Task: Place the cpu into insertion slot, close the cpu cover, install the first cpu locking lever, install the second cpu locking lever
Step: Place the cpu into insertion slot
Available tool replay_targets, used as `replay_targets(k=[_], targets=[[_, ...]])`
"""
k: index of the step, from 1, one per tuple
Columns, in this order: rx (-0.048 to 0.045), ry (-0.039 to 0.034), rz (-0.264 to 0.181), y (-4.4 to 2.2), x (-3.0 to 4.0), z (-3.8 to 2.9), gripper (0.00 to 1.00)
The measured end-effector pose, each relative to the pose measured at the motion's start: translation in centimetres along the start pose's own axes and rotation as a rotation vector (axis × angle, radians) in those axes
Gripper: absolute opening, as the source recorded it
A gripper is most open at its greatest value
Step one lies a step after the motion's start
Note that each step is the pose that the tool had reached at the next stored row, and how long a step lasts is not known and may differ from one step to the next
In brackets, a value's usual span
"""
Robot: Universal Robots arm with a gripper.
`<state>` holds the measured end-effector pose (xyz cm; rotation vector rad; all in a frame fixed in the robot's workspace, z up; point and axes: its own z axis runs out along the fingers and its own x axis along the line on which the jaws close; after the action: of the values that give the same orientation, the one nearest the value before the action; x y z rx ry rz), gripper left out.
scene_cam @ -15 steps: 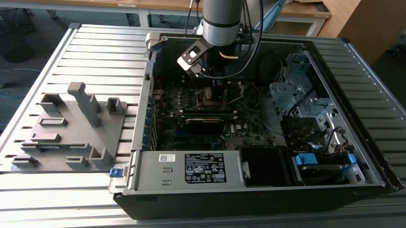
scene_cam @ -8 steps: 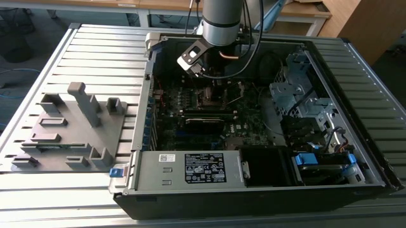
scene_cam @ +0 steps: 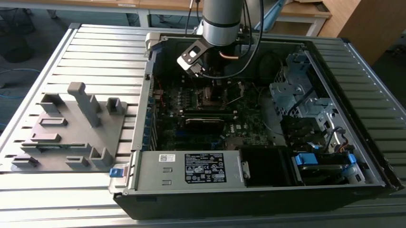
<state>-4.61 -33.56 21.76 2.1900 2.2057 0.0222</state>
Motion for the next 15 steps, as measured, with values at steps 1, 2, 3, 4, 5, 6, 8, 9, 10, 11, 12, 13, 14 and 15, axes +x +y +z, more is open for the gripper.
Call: replay_targets(k=[1,2,3,4,5,6,8,9,10,11,12,13,14,15], targets=[[0.0002,-0.0001,0.000,0.00,0.00,0.00,0.54],[0.0004,-0.0001,0.000,0.00,0.00,0.00,0.54],[0.0006,-0.0001,0.000,0.00,0.00,0.00,0.54],[0.0012,0.0000,0.000,0.00,0.00,0.00,0.54],[0.0026,0.0001,0.000,0.01,0.00,0.00,0.54],[0.0044,0.0001,0.000,0.00,0.00,0.01,0.54],[0.0054,0.0000,0.000,0.00,0.00,0.00,0.54],[0.0055,0.0000,0.000,0.00,0.00,0.00,0.54],[0.0056,0.0000,0.000,0.00,0.00,0.00,0.54],[0.0056,0.0000,0.000,0.00,0.00,0.00,0.54],[0.0056,0.0000,0.000,0.00,0.00,0.00,0.54],[0.0055,0.0002,0.000,0.00,0.00,0.03,0.54],[0.0053,0.0005,0.000,0.00,0.01,0.08,0.54],[0.0054,0.0003,0.000,0.00,0.01,0.12,0.54]])
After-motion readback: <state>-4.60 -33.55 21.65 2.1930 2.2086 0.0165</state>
